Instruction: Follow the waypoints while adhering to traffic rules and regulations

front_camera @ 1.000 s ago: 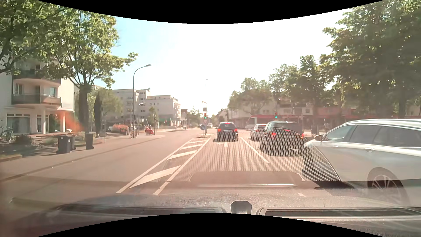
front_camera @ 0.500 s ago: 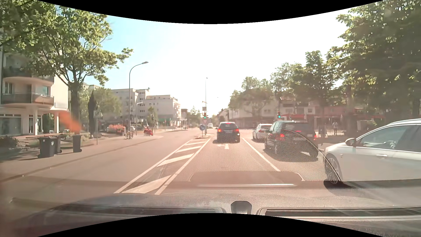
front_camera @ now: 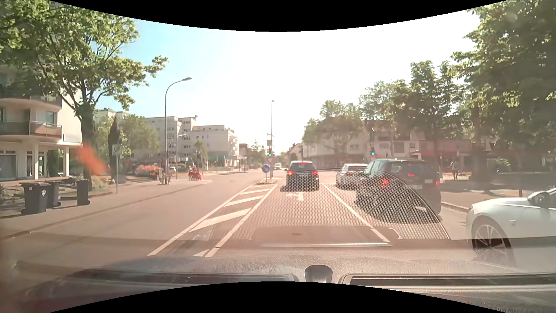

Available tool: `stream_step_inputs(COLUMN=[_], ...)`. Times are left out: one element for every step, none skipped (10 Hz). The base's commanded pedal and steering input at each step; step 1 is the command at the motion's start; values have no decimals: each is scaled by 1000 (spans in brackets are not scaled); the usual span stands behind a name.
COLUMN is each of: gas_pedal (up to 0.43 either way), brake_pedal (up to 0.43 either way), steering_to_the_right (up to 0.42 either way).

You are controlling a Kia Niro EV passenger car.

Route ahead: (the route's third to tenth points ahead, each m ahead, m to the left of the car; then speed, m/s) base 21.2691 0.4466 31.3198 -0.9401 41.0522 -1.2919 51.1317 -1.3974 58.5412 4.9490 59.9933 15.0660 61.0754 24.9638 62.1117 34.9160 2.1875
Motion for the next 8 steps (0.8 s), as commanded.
stream_step_inputs(gas_pedal=[0,0,0,0,47,67,67,87], brake_pedal=[0,0,0,0,0,0,0,0], steering_to_the_right=[-5,-5,-5,-5,-4,-5,-4,-5])
